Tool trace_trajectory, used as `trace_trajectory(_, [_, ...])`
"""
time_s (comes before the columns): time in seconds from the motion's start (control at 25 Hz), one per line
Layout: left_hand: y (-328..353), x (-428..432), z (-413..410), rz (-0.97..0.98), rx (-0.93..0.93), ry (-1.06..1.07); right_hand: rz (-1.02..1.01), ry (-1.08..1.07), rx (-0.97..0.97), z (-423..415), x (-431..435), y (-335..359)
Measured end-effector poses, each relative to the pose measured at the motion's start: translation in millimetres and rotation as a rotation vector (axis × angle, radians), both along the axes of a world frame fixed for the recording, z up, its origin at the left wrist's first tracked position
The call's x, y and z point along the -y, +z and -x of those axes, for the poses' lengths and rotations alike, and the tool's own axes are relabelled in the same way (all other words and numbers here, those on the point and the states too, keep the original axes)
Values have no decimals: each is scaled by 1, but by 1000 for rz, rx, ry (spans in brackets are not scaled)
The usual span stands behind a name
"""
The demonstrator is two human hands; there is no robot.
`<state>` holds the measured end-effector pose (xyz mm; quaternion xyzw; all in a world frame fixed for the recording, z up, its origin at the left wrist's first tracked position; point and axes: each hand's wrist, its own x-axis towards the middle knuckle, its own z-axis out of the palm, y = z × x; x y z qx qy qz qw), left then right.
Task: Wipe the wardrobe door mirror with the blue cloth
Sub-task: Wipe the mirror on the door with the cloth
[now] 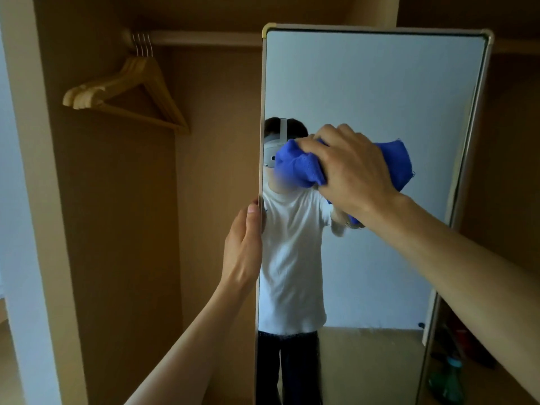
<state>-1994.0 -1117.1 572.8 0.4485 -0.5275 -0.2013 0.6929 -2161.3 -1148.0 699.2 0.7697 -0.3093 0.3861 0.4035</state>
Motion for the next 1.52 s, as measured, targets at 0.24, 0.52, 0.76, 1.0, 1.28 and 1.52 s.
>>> trace_trajectory(0.24, [-8,6,10,23,56,36,13,29,-65,7,2,-47])
trace_trajectory(0.52, [-20,6,24,16,80,184,-94,40,-192,22,0,-106])
trace_trajectory(0.76, [-13,2,40,-69,127,298,-99,-26,-94,37,-1,-58])
trace_trajectory(1.0, [4,5,59,-50,134,382,-77,-44,-48,65,5,7])
trace_trajectory(1.28, [-6,6,73,-47,170,459,-75,-37,-190,82,11,-63])
trace_trajectory(1.52, [-8,2,82,-58,181,524,-108,-59,-257,94,14,-94])
